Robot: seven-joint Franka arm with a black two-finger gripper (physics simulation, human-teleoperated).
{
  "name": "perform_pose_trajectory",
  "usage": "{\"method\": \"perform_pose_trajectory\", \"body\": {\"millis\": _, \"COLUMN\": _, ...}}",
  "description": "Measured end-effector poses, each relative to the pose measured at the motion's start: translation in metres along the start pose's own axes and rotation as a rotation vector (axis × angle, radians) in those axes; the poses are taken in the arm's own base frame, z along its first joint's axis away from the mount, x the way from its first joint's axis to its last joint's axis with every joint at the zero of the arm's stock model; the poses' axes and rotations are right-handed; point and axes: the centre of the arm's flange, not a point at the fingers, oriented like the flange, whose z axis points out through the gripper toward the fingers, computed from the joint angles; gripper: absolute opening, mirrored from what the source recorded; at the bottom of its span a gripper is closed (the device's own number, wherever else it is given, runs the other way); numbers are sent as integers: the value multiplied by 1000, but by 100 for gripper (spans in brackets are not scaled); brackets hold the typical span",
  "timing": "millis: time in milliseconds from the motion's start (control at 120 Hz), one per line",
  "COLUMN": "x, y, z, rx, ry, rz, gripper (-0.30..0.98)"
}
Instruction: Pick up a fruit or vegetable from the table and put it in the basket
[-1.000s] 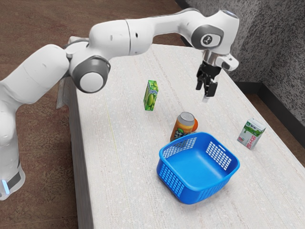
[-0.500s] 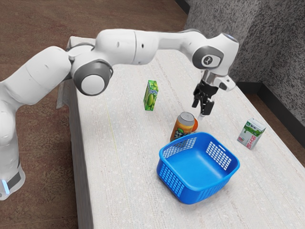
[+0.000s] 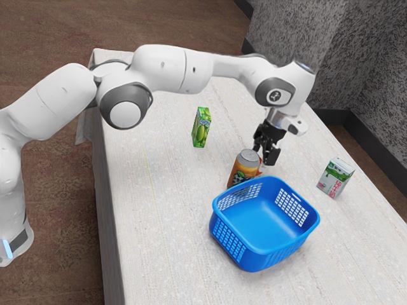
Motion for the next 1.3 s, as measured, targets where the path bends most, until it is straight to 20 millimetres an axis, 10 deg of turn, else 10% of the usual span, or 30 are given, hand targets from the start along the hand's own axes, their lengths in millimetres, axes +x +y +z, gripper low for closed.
{"method": "perform_pose_trajectory", "body": {"millis": 1300, "x": -7, "y": 17, "z": 15, "rx": 35, "ry": -67, "rz": 17, "gripper": 69}}
